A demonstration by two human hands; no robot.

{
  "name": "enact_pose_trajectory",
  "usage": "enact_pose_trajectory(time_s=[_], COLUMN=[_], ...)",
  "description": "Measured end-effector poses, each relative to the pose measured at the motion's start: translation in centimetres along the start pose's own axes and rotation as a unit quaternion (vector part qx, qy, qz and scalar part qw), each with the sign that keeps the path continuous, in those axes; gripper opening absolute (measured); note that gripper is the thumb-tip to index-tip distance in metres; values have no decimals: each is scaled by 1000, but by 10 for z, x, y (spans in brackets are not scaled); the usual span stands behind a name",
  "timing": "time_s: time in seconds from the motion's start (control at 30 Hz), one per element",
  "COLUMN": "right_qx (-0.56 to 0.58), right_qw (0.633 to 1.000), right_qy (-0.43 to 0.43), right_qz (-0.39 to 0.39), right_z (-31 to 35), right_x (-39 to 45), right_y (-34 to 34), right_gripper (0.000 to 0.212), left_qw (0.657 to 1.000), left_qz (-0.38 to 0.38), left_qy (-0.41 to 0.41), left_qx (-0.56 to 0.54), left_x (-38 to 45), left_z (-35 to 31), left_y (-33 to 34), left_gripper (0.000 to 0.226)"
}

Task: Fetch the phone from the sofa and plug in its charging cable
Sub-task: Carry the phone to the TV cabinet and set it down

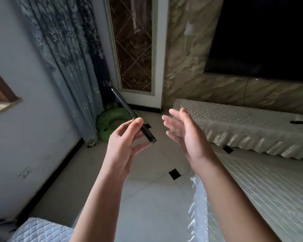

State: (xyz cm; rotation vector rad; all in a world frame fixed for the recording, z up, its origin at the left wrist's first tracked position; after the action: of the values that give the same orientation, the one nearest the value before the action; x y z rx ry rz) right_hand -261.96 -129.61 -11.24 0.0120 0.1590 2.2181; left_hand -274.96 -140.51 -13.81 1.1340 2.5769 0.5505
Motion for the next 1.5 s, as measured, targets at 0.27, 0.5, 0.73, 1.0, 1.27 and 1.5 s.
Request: enact_pose_trajectory(time_s=[0.27,0.5,0.73,1.0,1.27,1.5], right_qx=[27,68,99,93,67,60], right_qw=[999,996,994,994,994,984], right_qy=[11,9,5,-11,-13,-11], right_qz=[-43,-57,-50,-49,-88,-168], right_z=[-1,1,15,32,40,46], right_x=[71,150,260,339,399,471], right_y=[-4,-30,-65,-100,-132,-156], right_gripper=[49,46,50,48,56,41], left_qw=[1000,999,996,996,993,986], left_qz=[19,35,58,75,110,158], left_qy=[-23,-24,-9,-1,-20,-51], left_qx=[-1,29,63,53,28,27], left_x=[74,152,251,324,401,505], left_z=[6,7,5,11,22,39], left_y=[12,45,100,143,178,214], left_gripper=[48,47,36,25,19,33])
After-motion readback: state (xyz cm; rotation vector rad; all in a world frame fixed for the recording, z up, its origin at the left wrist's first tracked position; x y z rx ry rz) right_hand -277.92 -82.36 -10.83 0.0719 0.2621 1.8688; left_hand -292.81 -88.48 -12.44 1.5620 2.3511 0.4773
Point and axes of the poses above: each hand's wrist, its own x-axis towards the middle knuckle, its own y-axis out of the palm, z = x × y, the point moved 7 cm from there along x, towards the middle knuckle, and after that the axes turned 2 degrees about -x, right-handed, at the moved point
